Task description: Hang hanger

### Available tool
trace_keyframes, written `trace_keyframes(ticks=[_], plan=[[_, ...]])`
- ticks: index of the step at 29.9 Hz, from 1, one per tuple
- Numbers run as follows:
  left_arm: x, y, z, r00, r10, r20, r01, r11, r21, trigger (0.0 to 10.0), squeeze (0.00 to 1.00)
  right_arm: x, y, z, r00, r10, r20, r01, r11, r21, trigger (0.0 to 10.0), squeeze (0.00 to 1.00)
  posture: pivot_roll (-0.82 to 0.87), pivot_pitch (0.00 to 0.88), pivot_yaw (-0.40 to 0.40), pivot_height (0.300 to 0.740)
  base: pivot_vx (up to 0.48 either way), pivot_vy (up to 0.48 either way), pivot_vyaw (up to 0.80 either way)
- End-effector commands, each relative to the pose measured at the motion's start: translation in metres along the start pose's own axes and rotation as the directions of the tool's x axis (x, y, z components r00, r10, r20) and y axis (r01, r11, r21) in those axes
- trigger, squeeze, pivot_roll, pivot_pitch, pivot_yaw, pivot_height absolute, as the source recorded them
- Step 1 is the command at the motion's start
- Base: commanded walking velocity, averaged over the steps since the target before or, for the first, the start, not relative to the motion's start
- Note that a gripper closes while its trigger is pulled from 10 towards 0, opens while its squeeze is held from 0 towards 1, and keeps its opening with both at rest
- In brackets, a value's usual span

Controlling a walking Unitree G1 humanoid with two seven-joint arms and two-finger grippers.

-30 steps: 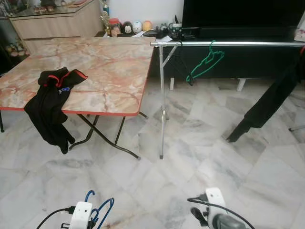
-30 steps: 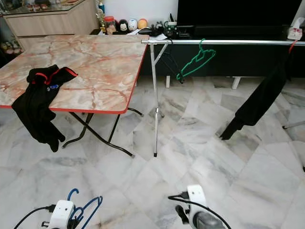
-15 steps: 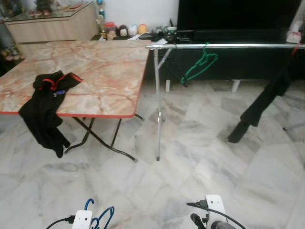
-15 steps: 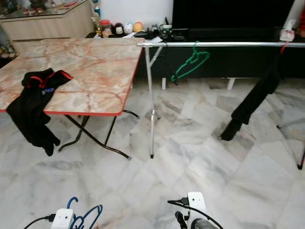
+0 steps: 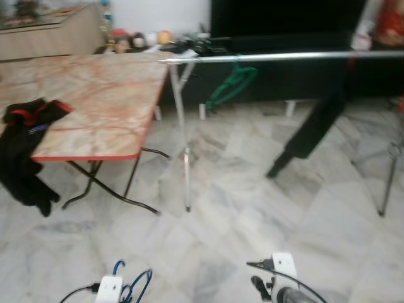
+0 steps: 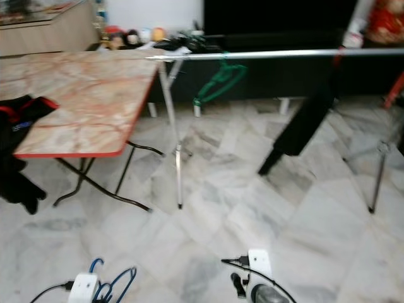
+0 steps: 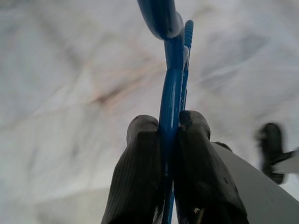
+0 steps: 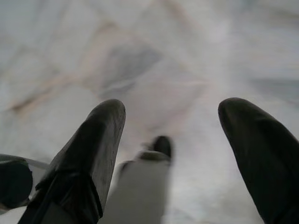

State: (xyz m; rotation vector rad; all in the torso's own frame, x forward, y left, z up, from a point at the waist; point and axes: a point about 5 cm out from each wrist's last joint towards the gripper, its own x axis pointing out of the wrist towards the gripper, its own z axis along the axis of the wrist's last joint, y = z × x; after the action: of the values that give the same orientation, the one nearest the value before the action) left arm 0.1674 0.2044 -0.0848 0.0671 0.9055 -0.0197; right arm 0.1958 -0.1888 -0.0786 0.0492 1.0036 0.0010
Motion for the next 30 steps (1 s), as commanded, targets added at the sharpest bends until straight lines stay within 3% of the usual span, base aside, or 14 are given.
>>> trace_keyframes(ticks=[1, 6, 10, 12, 13, 14, 20, 23, 24, 30], plan=[[-0.001, 0.008, 0.001, 1.000, 0.018, 0.000, -0.018, 1.000, 0.016, 10.0, 0.00, 0.001, 0.008, -0.002, 1.000, 0.018, -0.001, -0.018, 1.000, 0.014, 10.0, 0.00, -0.11, 0.000, 0.053, 0.740, 0.000, -0.409, -0.71], [-0.001, 0.008, 0.001, 1.000, 0.018, 0.001, -0.018, 1.000, 0.016, 10.0, 0.00, 0.001, 0.009, -0.002, 1.000, 0.019, -0.002, -0.019, 1.000, 0.014, 10.0, 0.00, -0.11, 0.000, 0.053, 0.740, 0.000, -0.409, -0.71], [0.002, 0.008, 0.013, 0.999, 0.019, 0.050, -0.019, 1.000, -0.006, 10.0, 0.00, 0.001, 0.010, -0.004, 0.999, 0.032, 0.004, -0.032, 0.999, 0.017, 10.0, 0.00, -0.11, 0.000, 0.054, 0.740, 0.000, -0.364, 0.00], [0.003, 0.010, 0.040, 0.982, 0.028, 0.185, -0.030, 1.000, 0.008, 10.0, 0.00, 0.001, 0.009, -0.003, 0.999, 0.034, 0.005, -0.034, 0.999, 0.007, 10.0, 0.00, -0.11, 0.000, 0.052, 0.740, 0.000, 0.000, 0.00], [0.003, 0.010, 0.040, 0.982, 0.028, 0.185, -0.030, 1.000, 0.008, 10.0, 0.00, 0.001, 0.009, -0.003, 0.999, 0.034, 0.005, -0.034, 0.999, 0.007, 10.0, 0.00, -0.11, 0.000, 0.052, 0.740, 0.000, 0.000, 0.00], [0.003, 0.011, 0.055, 0.964, 0.033, 0.264, -0.037, 0.999, 0.011, 10.0, 0.00, 0.001, 0.009, -0.003, 0.999, 0.034, 0.005, -0.034, 0.999, 0.004, 10.0, 0.00, -0.10, 0.000, 0.050, 0.740, 0.000, 0.000, 0.00], [-0.003, 0.009, 0.093, 0.888, 0.021, 0.459, -0.030, 0.999, 0.013, 10.0, 0.00, 0.001, 0.009, -0.001, 0.999, 0.042, 0.008, -0.042, 0.999, -0.005, 10.0, 0.00, -0.10, 0.000, 0.045, 0.740, 0.000, 0.000, 0.00], [-0.009, 0.006, 0.111, 0.836, 0.021, 0.549, -0.038, 0.999, 0.021, 10.0, 0.00, 0.001, 0.009, -0.001, 0.999, 0.044, 0.008, -0.044, 0.999, -0.010, 10.0, 0.00, -0.10, 0.000, 0.045, 0.740, 0.000, 0.000, 0.00], [-0.013, 0.003, 0.121, 0.804, 0.017, 0.595, -0.041, 0.999, 0.027, 10.0, 0.00, 0.001, 0.009, 0.000, 0.999, 0.044, 0.009, -0.044, 0.999, -0.011, 10.0, 0.00, -0.10, 0.000, 0.046, 0.740, 0.000, 0.000, 0.00], [-0.022, -0.005, 0.137, 0.749, 0.006, 0.662, -0.023, 1.000, 0.016, 10.0, 0.00, 0.001, 0.010, -0.002, 0.998, 0.055, 0.001, -0.055, 0.998, -0.038, 10.0, 0.00, -0.10, 0.000, 0.047, 0.740, 0.000, 0.000, 0.00]])
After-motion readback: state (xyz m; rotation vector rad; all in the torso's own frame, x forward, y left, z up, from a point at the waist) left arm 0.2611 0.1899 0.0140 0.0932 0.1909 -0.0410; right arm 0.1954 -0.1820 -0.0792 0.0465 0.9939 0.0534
